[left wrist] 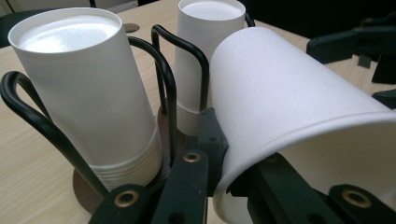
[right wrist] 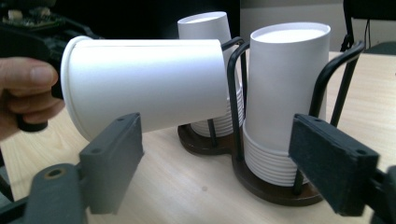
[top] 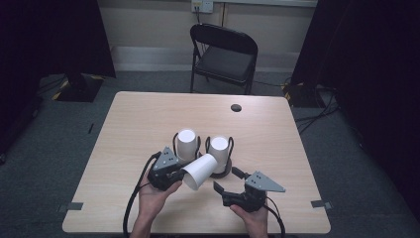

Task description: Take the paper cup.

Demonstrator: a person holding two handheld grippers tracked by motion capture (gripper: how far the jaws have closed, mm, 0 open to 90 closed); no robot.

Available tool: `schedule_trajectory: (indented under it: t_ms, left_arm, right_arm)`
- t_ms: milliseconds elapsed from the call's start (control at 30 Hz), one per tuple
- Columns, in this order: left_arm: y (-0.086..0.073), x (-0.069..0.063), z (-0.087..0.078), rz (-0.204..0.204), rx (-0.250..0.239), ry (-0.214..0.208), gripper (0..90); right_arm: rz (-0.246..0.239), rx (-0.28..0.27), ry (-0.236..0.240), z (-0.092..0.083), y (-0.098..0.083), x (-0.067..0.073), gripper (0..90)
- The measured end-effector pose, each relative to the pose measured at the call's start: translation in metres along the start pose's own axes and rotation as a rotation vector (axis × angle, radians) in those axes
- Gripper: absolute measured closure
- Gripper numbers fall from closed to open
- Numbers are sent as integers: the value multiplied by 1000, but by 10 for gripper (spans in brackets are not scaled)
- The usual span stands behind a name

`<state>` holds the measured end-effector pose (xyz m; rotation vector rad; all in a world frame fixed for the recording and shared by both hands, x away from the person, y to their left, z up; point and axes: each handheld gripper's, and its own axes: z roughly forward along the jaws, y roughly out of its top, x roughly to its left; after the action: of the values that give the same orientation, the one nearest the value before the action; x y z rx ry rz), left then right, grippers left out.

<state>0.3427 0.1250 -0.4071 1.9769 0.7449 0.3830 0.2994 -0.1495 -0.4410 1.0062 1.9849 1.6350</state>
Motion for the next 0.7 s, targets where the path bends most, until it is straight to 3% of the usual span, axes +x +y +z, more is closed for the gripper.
schedule_trajectory:
  t_ms: [100, 200, 367, 467, 633, 700]
  left_arm:
    - [6, -1, 1, 10, 34, -11, 872]
    - [12, -1, 2, 35, 89, -20, 873]
    - [16, -3, 5, 35, 157, -38, 872]
    - [18, -3, 6, 24, 182, -53, 873]
    - [23, -2, 6, 27, 221, -69, 874]
    - [25, -3, 7, 46, 251, -72, 873]
  right_arm:
    - [-50, -13, 48, -1, 1, 2, 132]
    - [-91, 9, 53, 1, 0, 5, 133]
    - [-155, 43, 45, 4, -2, 10, 135]
    - [-201, 38, -30, 4, -3, 14, 151]
    - [-226, 65, 2, 5, -5, 14, 147]
    - [-246, 70, 1, 6, -6, 17, 147]
